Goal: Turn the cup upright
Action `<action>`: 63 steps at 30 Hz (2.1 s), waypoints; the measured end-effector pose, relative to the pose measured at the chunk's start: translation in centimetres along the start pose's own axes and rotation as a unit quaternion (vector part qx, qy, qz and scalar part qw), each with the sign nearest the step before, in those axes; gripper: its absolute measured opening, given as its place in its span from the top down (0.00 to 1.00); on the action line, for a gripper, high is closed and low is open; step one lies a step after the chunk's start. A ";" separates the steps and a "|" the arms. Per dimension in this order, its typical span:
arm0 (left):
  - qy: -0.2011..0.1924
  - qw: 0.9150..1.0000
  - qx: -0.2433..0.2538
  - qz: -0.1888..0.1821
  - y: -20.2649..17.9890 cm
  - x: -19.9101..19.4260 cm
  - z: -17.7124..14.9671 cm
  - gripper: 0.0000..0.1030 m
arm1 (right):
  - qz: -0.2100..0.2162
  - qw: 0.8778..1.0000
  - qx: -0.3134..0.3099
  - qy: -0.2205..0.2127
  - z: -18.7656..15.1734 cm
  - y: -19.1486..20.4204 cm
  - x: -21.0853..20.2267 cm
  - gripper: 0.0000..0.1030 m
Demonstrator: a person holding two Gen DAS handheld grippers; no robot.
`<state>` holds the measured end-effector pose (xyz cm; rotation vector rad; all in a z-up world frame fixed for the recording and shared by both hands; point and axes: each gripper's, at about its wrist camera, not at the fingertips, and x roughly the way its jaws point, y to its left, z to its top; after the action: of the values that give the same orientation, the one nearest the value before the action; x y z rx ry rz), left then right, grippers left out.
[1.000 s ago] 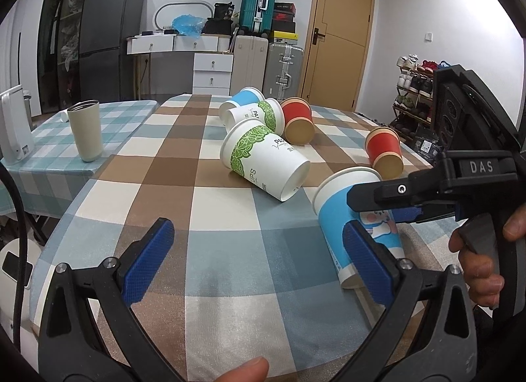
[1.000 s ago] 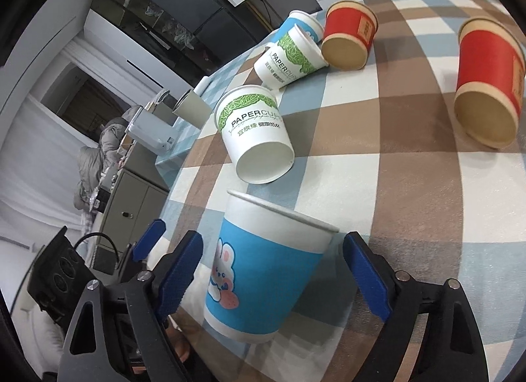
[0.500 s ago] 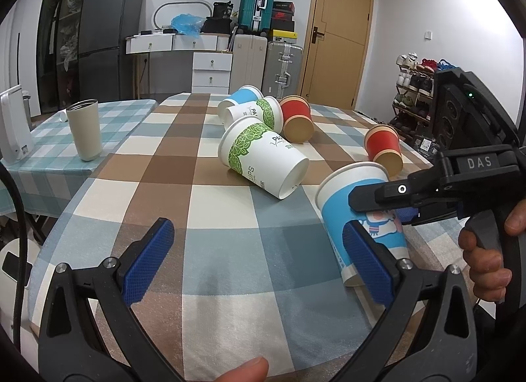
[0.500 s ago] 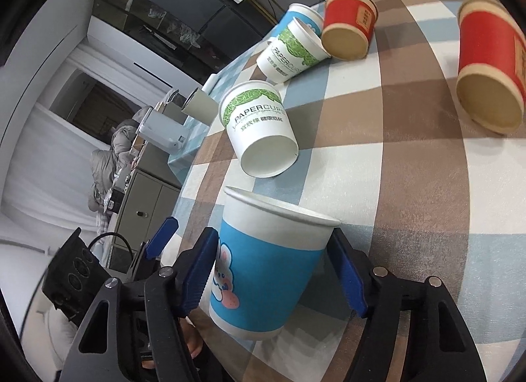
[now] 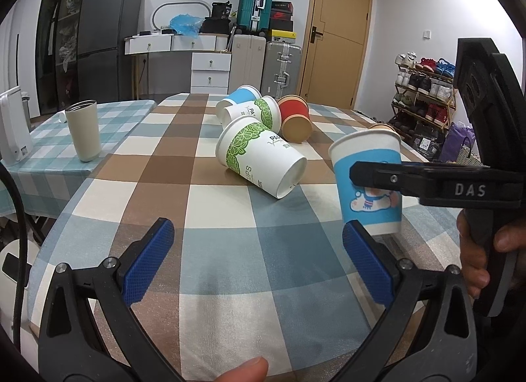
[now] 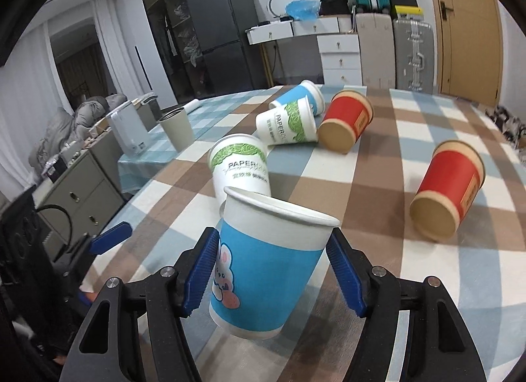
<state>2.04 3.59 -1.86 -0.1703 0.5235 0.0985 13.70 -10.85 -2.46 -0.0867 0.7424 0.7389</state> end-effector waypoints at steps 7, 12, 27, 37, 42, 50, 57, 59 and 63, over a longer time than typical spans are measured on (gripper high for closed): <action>0.000 1.000 0.001 0.000 -0.1 0.1 0.0 0.01 | -0.029 0.999 -0.011 -0.023 0.7 0.4 0.7 0.34; 0.000 1.000 0.000 0.000 -0.1 0.1 0.0 0.01 | -0.023 0.999 -0.022 -0.013 0.5 0.6 1.1 0.36; 0.000 1.000 0.002 -0.001 -0.1 0.2 -0.1 0.01 | 0.015 0.997 -0.073 0.002 -2.9 1.1 -2.4 0.38; 0.002 1.000 0.005 -0.002 -0.3 0.3 -0.2 0.01 | -0.039 0.993 -0.107 -0.022 -3.0 2.1 -1.4 0.40; 0.001 1.000 0.005 -0.002 -0.3 0.3 -0.2 0.01 | -0.045 0.993 -0.109 -0.026 -2.8 2.2 -1.0 0.40; -0.001 1.000 0.007 -0.004 -0.3 0.3 -0.2 0.01 | -0.026 0.994 -0.097 -0.052 -2.7 1.4 -2.1 0.25; -0.015 1.000 0.008 -0.009 -0.5 0.0 0.0 0.01 | 0.006 0.992 -0.069 -0.102 -3.3 -0.5 -5.1 0.00; -0.017 1.000 0.011 -0.011 -0.7 -0.2 0.1 0.01 | 0.012 0.992 -0.068 -0.109 -3.7 -1.0 -5.7 0.00; -0.025 0.999 0.016 -0.013 -1.2 -0.3 0.0 0.01 | 0.015 0.989 -0.061 -0.132 -4.7 -2.2 -6.8 0.00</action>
<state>1.91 2.45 -1.51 -0.1422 0.4718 0.0688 9.01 -17.96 -2.04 -0.0859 0.4466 0.8066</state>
